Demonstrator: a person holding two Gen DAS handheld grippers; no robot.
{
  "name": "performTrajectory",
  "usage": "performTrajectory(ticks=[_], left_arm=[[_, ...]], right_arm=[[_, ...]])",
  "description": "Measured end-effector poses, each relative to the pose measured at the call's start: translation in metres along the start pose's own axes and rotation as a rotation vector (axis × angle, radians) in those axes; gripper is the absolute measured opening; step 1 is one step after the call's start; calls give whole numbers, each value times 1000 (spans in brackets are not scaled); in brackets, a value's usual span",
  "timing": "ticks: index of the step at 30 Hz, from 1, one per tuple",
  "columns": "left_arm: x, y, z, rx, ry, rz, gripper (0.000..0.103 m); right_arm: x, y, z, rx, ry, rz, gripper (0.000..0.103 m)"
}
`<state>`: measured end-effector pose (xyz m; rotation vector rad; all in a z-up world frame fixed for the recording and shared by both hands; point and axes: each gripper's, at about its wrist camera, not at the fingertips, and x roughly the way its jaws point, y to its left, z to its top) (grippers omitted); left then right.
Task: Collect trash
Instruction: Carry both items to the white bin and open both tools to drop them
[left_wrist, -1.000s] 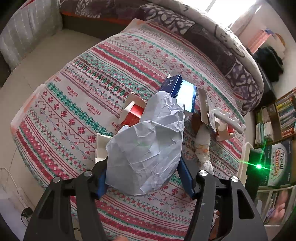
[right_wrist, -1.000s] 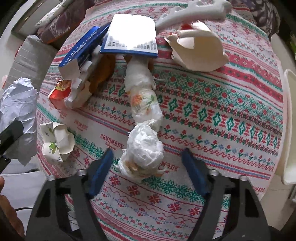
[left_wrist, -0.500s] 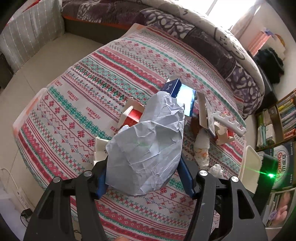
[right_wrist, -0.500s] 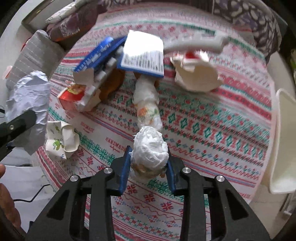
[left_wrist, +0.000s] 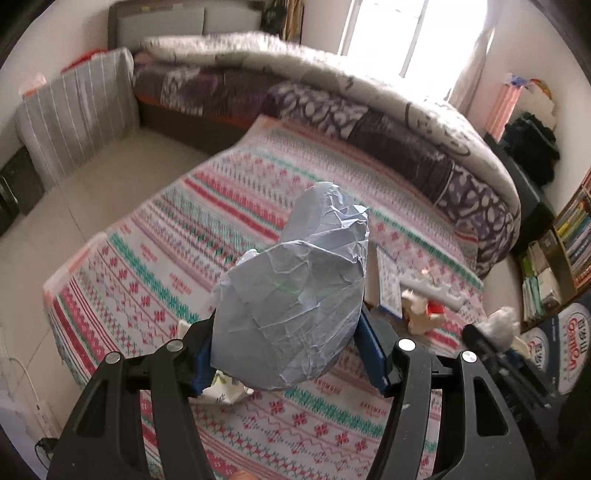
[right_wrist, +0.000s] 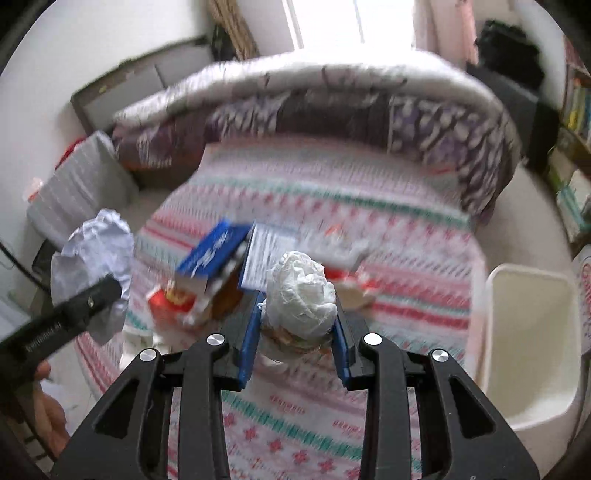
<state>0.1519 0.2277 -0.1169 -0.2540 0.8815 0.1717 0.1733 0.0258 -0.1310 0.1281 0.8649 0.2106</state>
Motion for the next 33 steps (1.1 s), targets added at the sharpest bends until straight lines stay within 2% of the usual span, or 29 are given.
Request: performTrajectory(ticks=[3, 6, 13, 20, 33], left_arm=[[-8, -11, -2, 28, -66, 45, 63], [-14, -22, -5, 58, -125, 79, 63], [-22, -50, -15, 103, -209, 104, 63], [-19, -73, -20, 127, -208, 79, 63], [-11, -123, -31, 176, -192, 12, 63]], right_arm=[[-14, -9, 6, -2, -85, -50, 32], [-24, -19, 7, 2, -131, -82, 32], [-32, -29, 7, -17, -180, -133, 33], [-42, -45, 5, -30, -206, -175, 33], [-49, -94, 5, 39, -181, -232, 33]])
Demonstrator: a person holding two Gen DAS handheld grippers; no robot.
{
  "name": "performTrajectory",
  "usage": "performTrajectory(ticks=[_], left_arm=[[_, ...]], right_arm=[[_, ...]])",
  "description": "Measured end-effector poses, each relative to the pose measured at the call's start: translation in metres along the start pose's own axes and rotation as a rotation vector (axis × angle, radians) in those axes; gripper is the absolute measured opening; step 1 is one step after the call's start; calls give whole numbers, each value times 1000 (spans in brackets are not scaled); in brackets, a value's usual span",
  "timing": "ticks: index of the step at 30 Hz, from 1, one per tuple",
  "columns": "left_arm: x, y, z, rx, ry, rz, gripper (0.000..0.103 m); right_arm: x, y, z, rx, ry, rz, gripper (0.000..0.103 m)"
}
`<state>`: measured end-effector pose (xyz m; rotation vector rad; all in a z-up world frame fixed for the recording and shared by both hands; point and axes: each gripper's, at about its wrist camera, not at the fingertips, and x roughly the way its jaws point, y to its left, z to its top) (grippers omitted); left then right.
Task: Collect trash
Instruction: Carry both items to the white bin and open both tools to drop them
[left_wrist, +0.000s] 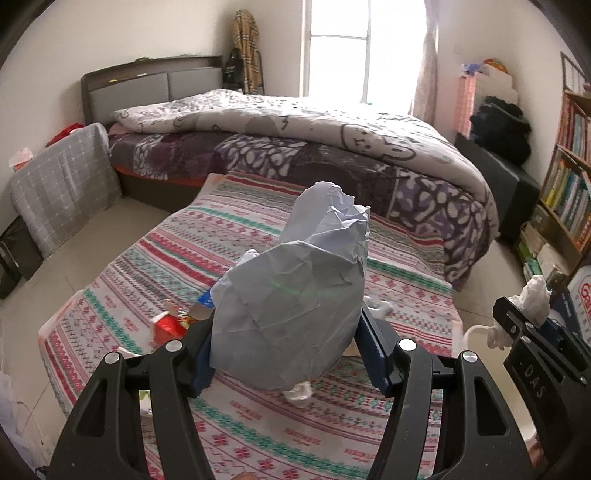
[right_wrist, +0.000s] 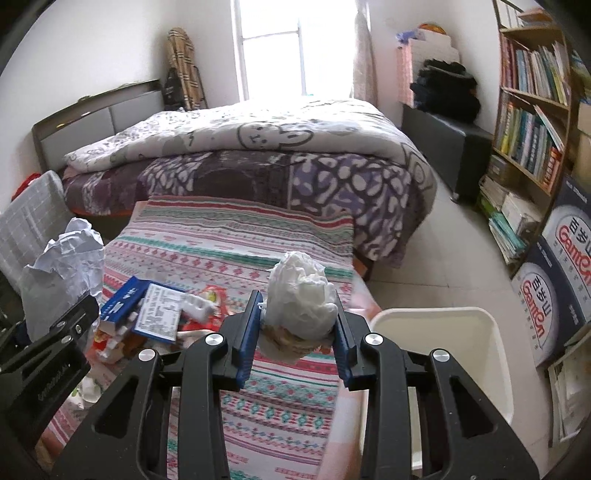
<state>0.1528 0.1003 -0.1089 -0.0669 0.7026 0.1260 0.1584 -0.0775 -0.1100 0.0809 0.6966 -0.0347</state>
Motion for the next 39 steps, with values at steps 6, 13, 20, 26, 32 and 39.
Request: performTrajectory(ticks=[6, 13, 20, 26, 32, 39], left_arm=[[6, -25, -5, 36, 12, -21, 63], [11, -55, -12, 78, 27, -62, 63], [19, -89, -19, 96, 59, -113, 63], [19, -127, -27, 120, 87, -191, 63], [14, -164, -39, 197, 96, -238, 64], [9, -202, -52, 262, 120, -298, 65]], right_arm=[[7, -30, 2, 59, 36, -32, 33], [14, -75, 5, 143, 77, -89, 34], [20, -125, 4, 261, 122, -143, 35], [13, -168, 4, 366, 116, -202, 55], [-3, -207, 4, 472, 69, -265, 83], [-19, -247, 1, 570, 27, -311, 91]])
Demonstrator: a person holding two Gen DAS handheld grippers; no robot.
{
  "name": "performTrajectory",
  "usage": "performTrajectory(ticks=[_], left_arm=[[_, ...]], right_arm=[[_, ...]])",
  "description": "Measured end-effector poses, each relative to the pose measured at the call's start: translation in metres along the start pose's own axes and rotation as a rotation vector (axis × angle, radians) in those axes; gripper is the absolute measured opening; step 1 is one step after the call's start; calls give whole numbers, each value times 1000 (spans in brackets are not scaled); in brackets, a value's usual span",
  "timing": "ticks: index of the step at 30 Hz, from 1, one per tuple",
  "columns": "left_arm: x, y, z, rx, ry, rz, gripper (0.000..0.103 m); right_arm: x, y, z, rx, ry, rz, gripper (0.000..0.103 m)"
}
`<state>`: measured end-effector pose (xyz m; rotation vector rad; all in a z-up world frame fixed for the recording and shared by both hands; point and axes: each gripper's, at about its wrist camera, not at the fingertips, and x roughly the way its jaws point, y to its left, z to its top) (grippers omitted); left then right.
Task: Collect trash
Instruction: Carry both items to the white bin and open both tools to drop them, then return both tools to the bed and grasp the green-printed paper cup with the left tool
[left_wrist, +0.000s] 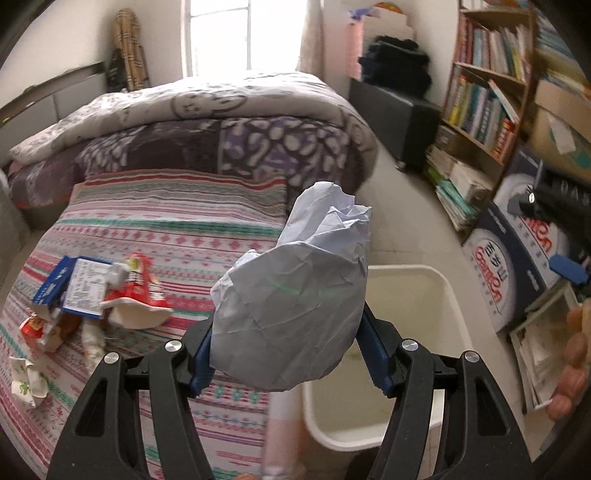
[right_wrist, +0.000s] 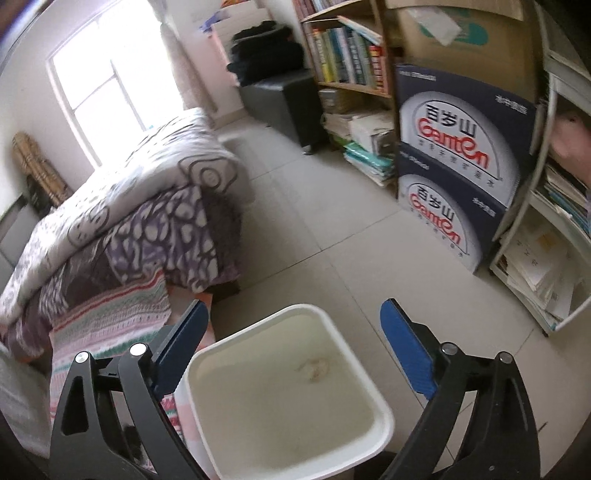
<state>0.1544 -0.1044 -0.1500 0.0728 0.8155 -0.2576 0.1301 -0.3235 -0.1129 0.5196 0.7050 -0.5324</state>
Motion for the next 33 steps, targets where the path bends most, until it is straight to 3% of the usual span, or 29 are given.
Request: performTrajectory(ticks=[12, 16, 18, 33], left_arm=[[13, -50, -1, 58, 40, -75, 66], [13, -56, -1, 46, 34, -117, 82], [12, -58, -1, 54, 27, -124, 83], [-16, -16, 1, 9, -14, -49, 85]], right_arm=[[-5, -45, 20, 116, -22, -31, 92], [-9, -49, 21, 130, -34, -31, 92], [-11, -49, 21, 129, -43, -32, 93], [-25, -11, 3, 28, -82, -15, 95]])
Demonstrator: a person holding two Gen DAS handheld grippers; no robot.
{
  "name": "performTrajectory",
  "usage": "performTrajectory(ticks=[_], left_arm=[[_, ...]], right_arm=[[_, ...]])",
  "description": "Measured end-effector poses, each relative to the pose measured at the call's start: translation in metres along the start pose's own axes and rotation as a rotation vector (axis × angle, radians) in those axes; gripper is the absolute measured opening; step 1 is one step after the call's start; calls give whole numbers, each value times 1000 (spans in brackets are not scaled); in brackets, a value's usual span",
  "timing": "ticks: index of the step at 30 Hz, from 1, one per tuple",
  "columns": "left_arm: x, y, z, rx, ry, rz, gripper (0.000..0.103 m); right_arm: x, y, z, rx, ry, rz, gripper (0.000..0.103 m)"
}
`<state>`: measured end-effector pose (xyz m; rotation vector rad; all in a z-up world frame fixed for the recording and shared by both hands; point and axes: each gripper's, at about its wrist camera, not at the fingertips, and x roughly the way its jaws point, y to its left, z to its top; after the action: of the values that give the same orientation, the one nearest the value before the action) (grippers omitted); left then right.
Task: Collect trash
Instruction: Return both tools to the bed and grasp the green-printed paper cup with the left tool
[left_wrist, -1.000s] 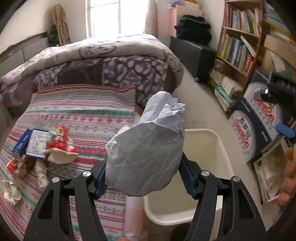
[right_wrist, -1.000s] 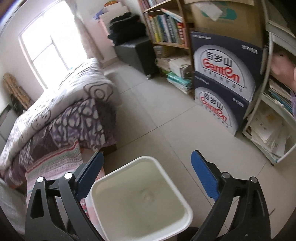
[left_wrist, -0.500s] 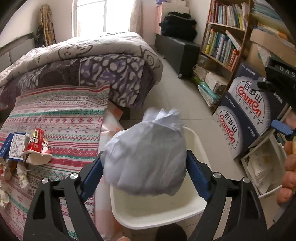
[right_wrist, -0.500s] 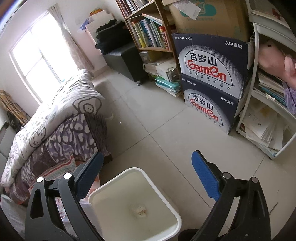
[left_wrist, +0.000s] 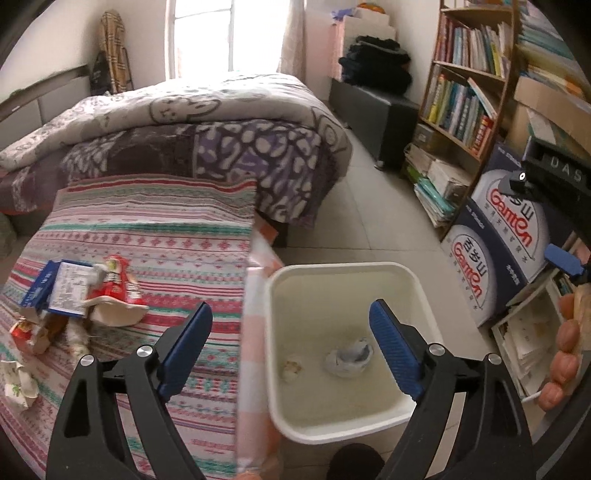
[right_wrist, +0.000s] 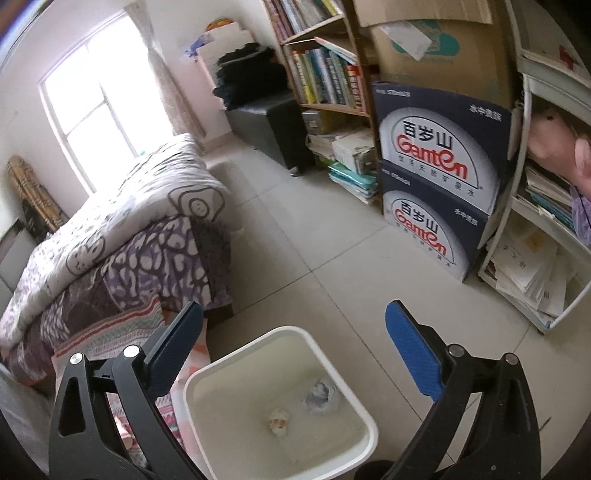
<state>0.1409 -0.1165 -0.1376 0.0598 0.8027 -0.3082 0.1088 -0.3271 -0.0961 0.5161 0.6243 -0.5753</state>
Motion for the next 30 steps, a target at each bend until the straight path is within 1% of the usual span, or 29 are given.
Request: performTrajectory(ticks=[3, 9, 12, 14, 17, 22, 24, 30], left_arm=[[-5, 16, -1, -12, -5, 37, 85], [-16, 59, -6, -82, -6, 118, 85], [-21, 81, -10, -121, -7, 167, 85], [-25, 97, -13, -143, -6, 207, 88], [-29, 120, -19, -168, 4, 265, 89], [-33, 157, -33, -212, 44, 343, 89], [-34, 171, -37, -233, 61, 363, 89], [-28, 217, -52, -268, 178, 434, 90]], right_arm=[[-2, 16, -8, -43, -1, 9, 95], [-9, 54, -29, -141, 0, 39, 95], [-14, 77, -43, -207, -6, 58, 96], [-17, 88, -51, -239, -7, 70, 96], [-20, 109, -67, -302, 5, 91, 96], [-23, 139, -95, -406, 37, 125, 96], [-24, 150, -105, -440, 50, 139, 96], [-25, 182, -134, -528, 108, 178, 96]])
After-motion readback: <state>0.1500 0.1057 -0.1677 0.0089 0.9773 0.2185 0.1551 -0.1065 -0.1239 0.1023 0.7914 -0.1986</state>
